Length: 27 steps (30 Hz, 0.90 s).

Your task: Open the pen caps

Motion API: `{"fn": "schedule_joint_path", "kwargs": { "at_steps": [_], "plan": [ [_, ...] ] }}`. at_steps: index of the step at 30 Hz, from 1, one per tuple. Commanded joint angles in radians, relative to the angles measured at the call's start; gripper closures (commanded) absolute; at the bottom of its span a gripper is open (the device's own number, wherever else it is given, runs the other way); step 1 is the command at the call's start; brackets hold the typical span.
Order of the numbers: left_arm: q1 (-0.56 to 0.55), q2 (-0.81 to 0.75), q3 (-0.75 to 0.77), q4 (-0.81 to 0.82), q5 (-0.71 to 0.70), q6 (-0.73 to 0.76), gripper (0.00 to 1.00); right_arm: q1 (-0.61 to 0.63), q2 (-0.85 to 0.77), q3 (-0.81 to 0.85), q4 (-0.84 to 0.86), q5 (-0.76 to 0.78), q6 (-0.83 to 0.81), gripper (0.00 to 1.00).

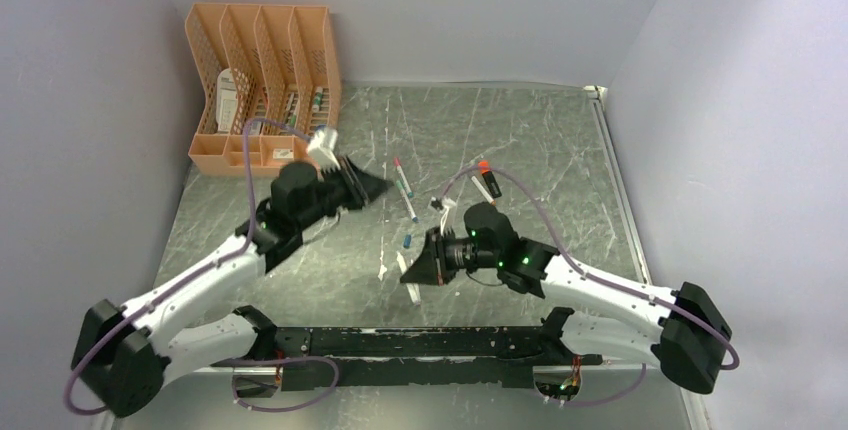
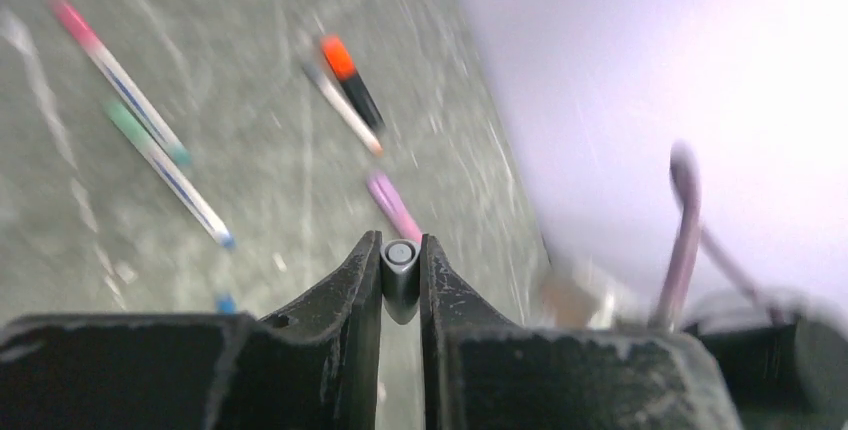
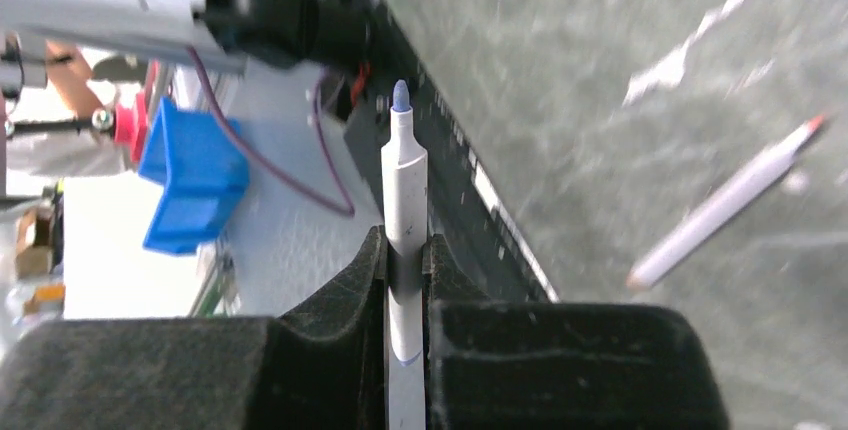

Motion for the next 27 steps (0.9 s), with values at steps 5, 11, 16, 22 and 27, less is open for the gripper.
{"fn": "schedule_joint_path", "kwargs": {
  "at_steps": [5, 11, 16, 22, 27],
  "plan": [
    [0.31, 0.277, 0.274, -0.012, 0.185, 0.109, 0.93, 0.148, -0.15, -0.144, -0.07, 0.11, 0.154, 1.0],
    [0.274, 0.31, 0.274, -0.137, 0.278, 0.143, 0.93, 0.142, -0.09, -0.074, -0.296, 0.34, 0.131, 1.0],
    [0.199, 0.274, 0.169, -0.227, 0.24, 0.148, 0.93, 0.132, 0.122, 0.01, -0.383, 0.466, 0.114, 1.0],
    [0.133, 0.259, 0.113, -0.243, 0.2, 0.135, 0.93, 0.107, 0.276, 0.083, -0.38, 0.524, 0.08, 1.0],
    [0.117, 0.253, 0.097, -0.237, 0.193, 0.128, 0.93, 0.085, 0.345, 0.128, -0.388, 0.538, 0.05, 1.0]
  ]
}}
